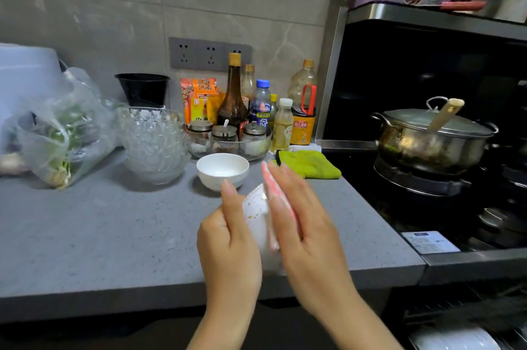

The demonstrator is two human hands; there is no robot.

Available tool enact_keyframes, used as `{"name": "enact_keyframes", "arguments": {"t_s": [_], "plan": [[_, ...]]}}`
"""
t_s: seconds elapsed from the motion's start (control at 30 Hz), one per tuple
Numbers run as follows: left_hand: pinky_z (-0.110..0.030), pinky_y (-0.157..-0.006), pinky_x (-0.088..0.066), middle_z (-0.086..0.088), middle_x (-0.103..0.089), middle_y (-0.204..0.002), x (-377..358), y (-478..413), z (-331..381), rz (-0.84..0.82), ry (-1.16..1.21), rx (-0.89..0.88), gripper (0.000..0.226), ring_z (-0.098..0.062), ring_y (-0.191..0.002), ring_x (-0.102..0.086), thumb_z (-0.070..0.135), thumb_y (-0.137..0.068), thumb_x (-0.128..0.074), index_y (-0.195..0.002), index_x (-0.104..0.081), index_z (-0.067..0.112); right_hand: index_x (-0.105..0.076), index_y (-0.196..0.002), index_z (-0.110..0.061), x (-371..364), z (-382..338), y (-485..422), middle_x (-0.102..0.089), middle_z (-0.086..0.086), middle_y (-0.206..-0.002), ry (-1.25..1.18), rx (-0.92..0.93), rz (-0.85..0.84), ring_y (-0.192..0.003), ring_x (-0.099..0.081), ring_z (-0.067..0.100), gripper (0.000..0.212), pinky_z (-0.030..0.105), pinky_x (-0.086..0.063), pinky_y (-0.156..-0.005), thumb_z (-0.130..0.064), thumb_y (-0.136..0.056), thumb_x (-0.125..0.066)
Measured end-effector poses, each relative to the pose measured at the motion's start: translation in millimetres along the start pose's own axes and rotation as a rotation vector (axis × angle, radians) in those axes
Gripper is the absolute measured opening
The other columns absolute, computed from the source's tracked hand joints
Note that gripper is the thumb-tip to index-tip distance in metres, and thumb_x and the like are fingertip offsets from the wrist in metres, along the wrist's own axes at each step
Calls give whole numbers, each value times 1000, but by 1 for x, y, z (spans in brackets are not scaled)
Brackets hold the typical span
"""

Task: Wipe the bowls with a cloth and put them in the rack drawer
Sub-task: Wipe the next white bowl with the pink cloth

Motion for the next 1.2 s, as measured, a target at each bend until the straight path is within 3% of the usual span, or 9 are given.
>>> {"name": "enact_keyframes", "arguments": {"t_s": [0.13, 0.27, 0.43, 0.53, 0.67, 0.77, 0.83, 0.9, 1.2], "plan": [[-30, -46, -38, 0, -54, -43, 8, 15, -5, -5, 49, 50, 74, -8, -44, -49, 68, -90, -27, -53, -57, 12, -47, -138, -39, -8, -26, 24, -42, -18, -146, 208, 204, 36, -141, -30, 5, 40, 37, -26, -114, -36, -100, -35], [-36, -49, -37, -19, -54, -52, 15, 22, -6, 16, 36, 75, 86, -15, -52, -48, 77, -80, -33, -64, -53, -6, -57, -127, -39, 5, 11, 13, -51, -27, -135, -358, -118, 18, -134, -37, -4, 37, 30, -29, -114, -33, -100, -33], [-38, -45, -38, -1, -46, -41, 19, 20, 1, 5, -14, 17, 76, -16, -44, -43, 72, -89, -27, -57, -50, 7, -43, -140, -43, -9, -24, 27, -33, -24, -149, 110, 98, -72, -143, -22, 3, 43, 28, -25, -115, -44, -101, -26], [-34, -43, -30, 1, -35, -42, 14, 22, 10, -65, -74, -57, 68, -11, -45, -33, 71, -81, -33, -56, -42, 7, -54, -132, -39, -5, -15, 24, -47, -19, -141, -4, 25, -38, -139, -32, 4, 40, 23, -30, -110, -42, -99, -32], [-27, -47, -23, -9, -28, -50, 11, 22, 14, -201, 26, -48, 70, -12, -51, -29, 65, -70, -57, -51, -40, 0, -69, -93, -25, 3, 13, 20, -69, -15, -90, -529, -308, -29, -82, -62, -2, 28, 15, -47, -70, -40, -96, -45], [-25, -47, -25, -15, -38, -54, 11, 16, -1, -261, 219, 103, 80, -17, -51, -36, 62, -61, -68, -58, -40, -13, -57, -64, -20, 5, 34, 28, -58, 6, -51, -585, -524, -12, -45, -48, 27, 37, 36, -42, -40, -45, -90, -55], [-28, -51, -31, -27, -45, -58, 4, 16, -10, -329, 311, 194, 86, -22, -54, -42, 62, -58, -70, -64, -41, -19, -45, -47, -16, 5, 36, 27, -43, 2, -37, -575, -494, -56, -33, -39, 24, 57, 24, -27, -29, -59, -85, -49], [-34, -57, -32, -38, -47, -61, -4, 18, -11, -414, 287, 207, 97, -25, -59, -45, 70, -56, -71, -70, -45, -22, -37, -38, -19, 7, 43, 28, -39, -1, -34, -575, -498, -58, -29, -37, 15, 58, 14, -24, -32, -54, -83, -44], [-40, -47, -21, -2, -30, -46, -13, 5, 19, -478, -215, -119, 65, -15, -46, -30, 66, -80, -36, -51, -31, 9, -42, -38, -22, 16, 20, 10, -37, -8, -36, -402, -246, -93, -39, -37, 5, 55, 14, -29, -45, -55, -82, -46]]}}
Point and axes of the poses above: each hand's wrist, its own y-axis away from the middle knuckle, its own x-axis out of the back of the hand, z = x × y, the point moved 10 cm from there along -y, towards the middle knuckle
